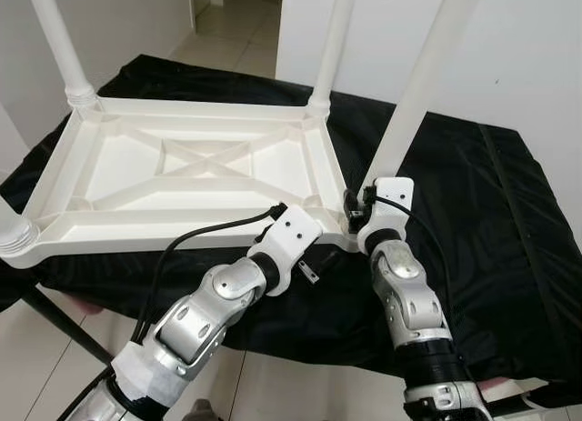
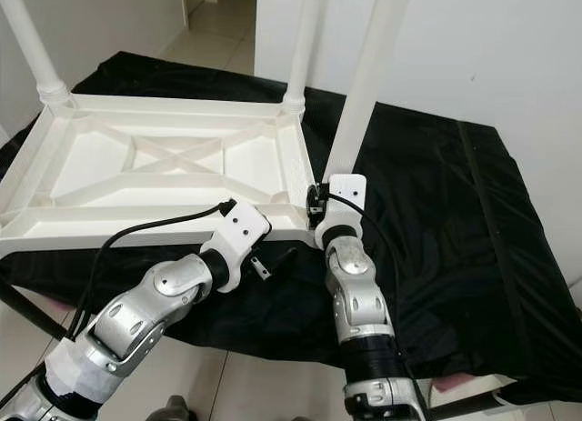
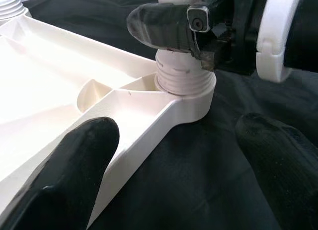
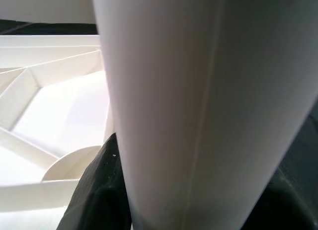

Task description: Building children table

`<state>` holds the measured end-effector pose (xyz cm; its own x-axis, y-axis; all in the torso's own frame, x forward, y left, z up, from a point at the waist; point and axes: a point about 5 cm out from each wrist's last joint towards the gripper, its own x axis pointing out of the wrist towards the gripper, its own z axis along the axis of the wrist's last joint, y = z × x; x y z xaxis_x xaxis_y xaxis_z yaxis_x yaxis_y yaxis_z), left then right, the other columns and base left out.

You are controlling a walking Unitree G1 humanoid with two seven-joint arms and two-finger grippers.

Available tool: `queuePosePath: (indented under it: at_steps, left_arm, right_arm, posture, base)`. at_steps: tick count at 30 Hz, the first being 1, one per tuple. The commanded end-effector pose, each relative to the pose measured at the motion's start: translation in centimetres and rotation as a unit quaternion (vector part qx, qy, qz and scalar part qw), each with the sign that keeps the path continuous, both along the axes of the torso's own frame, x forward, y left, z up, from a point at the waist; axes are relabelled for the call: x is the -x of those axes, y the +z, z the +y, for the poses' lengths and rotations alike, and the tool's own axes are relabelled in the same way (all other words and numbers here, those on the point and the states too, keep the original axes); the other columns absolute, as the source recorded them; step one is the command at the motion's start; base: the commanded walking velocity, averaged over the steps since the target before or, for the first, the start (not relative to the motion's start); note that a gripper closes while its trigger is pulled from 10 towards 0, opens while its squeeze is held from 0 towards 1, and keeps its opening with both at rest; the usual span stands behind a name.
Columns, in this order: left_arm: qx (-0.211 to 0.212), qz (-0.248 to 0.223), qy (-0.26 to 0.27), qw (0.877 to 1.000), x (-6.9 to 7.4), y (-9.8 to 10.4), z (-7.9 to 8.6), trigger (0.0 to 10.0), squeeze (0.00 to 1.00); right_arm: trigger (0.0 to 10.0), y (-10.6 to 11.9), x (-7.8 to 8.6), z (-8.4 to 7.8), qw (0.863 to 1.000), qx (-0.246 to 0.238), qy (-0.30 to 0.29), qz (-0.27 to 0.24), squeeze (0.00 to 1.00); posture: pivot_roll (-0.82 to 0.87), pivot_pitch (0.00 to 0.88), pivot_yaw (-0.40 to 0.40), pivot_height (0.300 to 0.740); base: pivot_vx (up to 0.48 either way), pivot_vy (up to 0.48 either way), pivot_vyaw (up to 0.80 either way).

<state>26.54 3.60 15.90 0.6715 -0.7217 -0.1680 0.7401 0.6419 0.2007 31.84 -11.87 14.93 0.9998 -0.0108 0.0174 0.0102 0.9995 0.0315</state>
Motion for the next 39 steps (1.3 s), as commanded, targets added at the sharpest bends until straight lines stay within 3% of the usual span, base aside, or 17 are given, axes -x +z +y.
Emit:
queuePosePath:
  at_steps: [1, 2, 3, 4, 8, 9, 10, 16, 21, 22, 23, 24, 29, 31, 34, 39]
  left_arm:
    - [-0.006, 0.014, -0.057, 0.998, 0.6, -0.1, -0.6, 10.0, 0.0]
    - [-0.007, 0.014, -0.057, 0.998, 0.6, -0.1, -0.6, 10.0, 0.0]
    - [-0.007, 0.015, -0.057, 0.998, 0.6, -0.1, -0.6, 10.0, 0.0]
    - [-0.007, 0.015, -0.057, 0.998, 0.6, -0.1, -0.5, 10.0, 0.0]
    - [-0.007, 0.015, -0.056, 0.998, 0.6, -0.1, -0.6, 10.0, 0.0]
    - [-0.008, 0.015, -0.056, 0.998, 0.6, -0.1, -0.6, 10.0, 0.0]
    - [-0.008, 0.015, -0.057, 0.998, 0.6, -0.1, -0.6, 10.0, 0.0]
    - [-0.008, 0.016, -0.055, 0.998, 0.5, -0.1, -0.6, 10.0, 0.0]
    - [-0.009, 0.016, -0.053, 0.998, 0.5, -0.1, -0.4, 10.0, 0.0]
    - [-0.009, 0.016, -0.052, 0.998, 0.5, -0.1, -0.4, 10.0, 0.0]
    - [-0.009, 0.016, -0.052, 0.998, 0.5, -0.1, -0.4, 10.0, 0.0]
    - [-0.009, 0.015, -0.052, 0.998, 0.6, -0.1, -0.4, 10.0, 0.0]
    - [-0.011, 0.014, -0.055, 0.998, 0.6, -0.1, -0.4, 10.0, 0.0]
    - [-0.011, 0.014, -0.055, 0.998, 0.6, -0.1, -0.4, 10.0, 0.0]
    - [-0.012, 0.013, -0.056, 0.998, 0.6, -0.1, -0.4, 10.0, 0.0]
    - [-0.012, 0.013, -0.057, 0.998, 0.7, -0.1, -0.5, 10.0, 0.0]
  right_arm:
    - [0.0, -1.8, 0.5, -0.2, 0.999, 0.008, -0.011, 0.044, 0.0]
    - [2.9, -1.7, 0.5, -0.2, 0.999, 0.002, -0.007, 0.041, 0.0]
    - [4.9, -1.6, 0.4, -0.3, 0.999, 0.001, -0.008, 0.038, 0.0]
    - [10.0, -1.4, 0.3, -0.4, 0.999, 0.003, -0.01, 0.032, 0.0]
    - [10.0, -1.2, 0.3, -0.6, 1.0, 0.007, -0.011, 0.026, 0.0]
    - [10.0, -1.0, 0.2, -0.8, 1.0, 0.004, -0.009, 0.019, 0.93]
    - [10.0, -0.7, 0.1, -0.9, 1.0, -0.004, 0.001, 0.012, 1.0]
    - [10.0, 0.0, -0.5, -1.6, 0.999, -0.019, 0.046, -0.002, 1.0]
    - [10.0, 0.5, -1.1, -2.8, 0.99, 0.032, 0.134, -0.022, 1.0]
    - [10.0, 0.5, -1.2, -3.0, 0.988, 0.04, 0.15, -0.02, 0.67]
    - [10.0, 0.5, -1.2, -3.0, 0.988, 0.04, 0.15, -0.02, 0.67]
    - [10.0, 0.5, -1.3, -3.4, 0.985, 0.046, 0.165, -0.019, 0.0]
    - [10.0, 0.8, -2.1, -4.4, 0.973, 0.071, 0.216, -0.026, 0.0]
    - [10.0, 0.8, -2.1, -4.4, 0.973, 0.071, 0.216, -0.026, 0.0]
    - [10.0, 0.8, -2.4, -4.3, 0.957, 0.085, 0.277, -0.031, 0.0]
    - [10.0, 0.5, -2.5, -4.1, 0.946, 0.077, 0.312, -0.03, 0.0]
  posture:
    - [0.15, 0.045, -0.081, 0.74]
    - [0.15, 0.045, -0.081, 0.74]
    - [0.15, 0.046, -0.081, 0.74]
    - [0.15, 0.046, -0.081, 0.74]
    - [0.14, 0.046, -0.081, 0.74]
    - [0.15, 0.045, -0.082, 0.74]
    - [0.15, 0.045, -0.085, 0.74]
    - [0.15, 0.044, -0.089, 0.74]
    - [0.15, 0.041, -0.088, 0.74]
    - [0.15, 0.041, -0.088, 0.74]
    - [0.15, 0.041, -0.088, 0.74]
    - [0.15, 0.041, -0.088, 0.74]
    - [0.16, 0.037, -0.089, 0.74]
    - [0.16, 0.037, -0.089, 0.74]
    - [0.16, 0.033, -0.088, 0.74]
    - [0.17, 0.03, -0.086, 0.74]
  base:
    - [0.0, 0.0, 0.0]
    - [0.0, 0.0, 0.0]
    - [0.0, 0.0, 0.0]
    - [0.0, 0.0, 0.0]
    - [0.0, 0.0, 0.0]
    - [0.0, 0.0, 0.0]
    - [0.0, 0.0, 0.0]
    - [0.0, 0.0, 0.0]
    - [0.0, 0.0, 0.0]
    - [0.0, 0.0, 0.0]
    - [0.0, 0.0, 0.0]
    - [0.0, 0.0, 0.0]
    - [0.0, 0.0, 0.0]
    - [0.0, 0.0, 0.0]
    - [0.0, 0.0, 0.0]
    - [0.0, 0.0, 0.0]
